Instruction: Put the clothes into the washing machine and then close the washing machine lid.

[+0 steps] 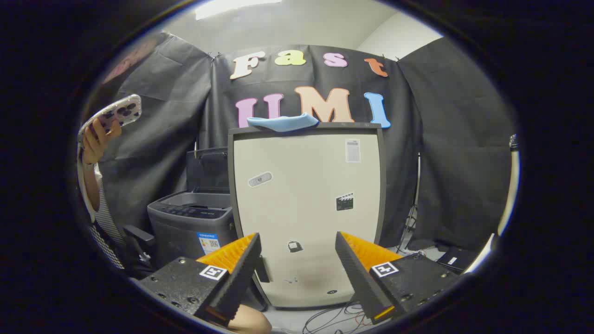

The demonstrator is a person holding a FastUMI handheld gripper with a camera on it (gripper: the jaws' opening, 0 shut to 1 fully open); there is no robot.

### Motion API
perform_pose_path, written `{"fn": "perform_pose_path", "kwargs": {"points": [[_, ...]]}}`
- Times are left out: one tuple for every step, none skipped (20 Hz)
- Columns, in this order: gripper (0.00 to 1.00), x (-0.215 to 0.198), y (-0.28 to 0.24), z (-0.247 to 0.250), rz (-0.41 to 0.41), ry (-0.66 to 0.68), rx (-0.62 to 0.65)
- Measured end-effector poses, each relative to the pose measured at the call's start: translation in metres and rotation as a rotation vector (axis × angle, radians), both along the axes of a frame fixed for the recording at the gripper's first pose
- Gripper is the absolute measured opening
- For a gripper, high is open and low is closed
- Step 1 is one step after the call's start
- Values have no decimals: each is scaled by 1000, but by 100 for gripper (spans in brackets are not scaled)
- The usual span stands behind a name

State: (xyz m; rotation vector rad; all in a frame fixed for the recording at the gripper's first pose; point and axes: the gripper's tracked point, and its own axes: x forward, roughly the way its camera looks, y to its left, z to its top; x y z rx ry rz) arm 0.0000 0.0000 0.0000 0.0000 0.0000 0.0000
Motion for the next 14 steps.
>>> {"fn": "perform_pose_path", "kwargs": {"points": [[98,0,0,0,0,0,0],[98,0,0,0,-2,0,0],[98,0,-1,0,-5,-1,1],[98,0,-1,0,-6,0,2],[98,0,-1,0,-7,0,2],[97,0,-1,0,-6,0,2],[97,0,-1,0,-6,0,1],[97,0,-1,0,-6,-1,1],[97,0,-1,0,-6,-1,1],[97,0,-1,-1,-6,0,1],[97,0,-1,0,-7,0,2],[97,0,-1,0,-7,0,2],[97,0,-1,0,-6,0,1],[97,0,-1,0,-7,0,1]]}}
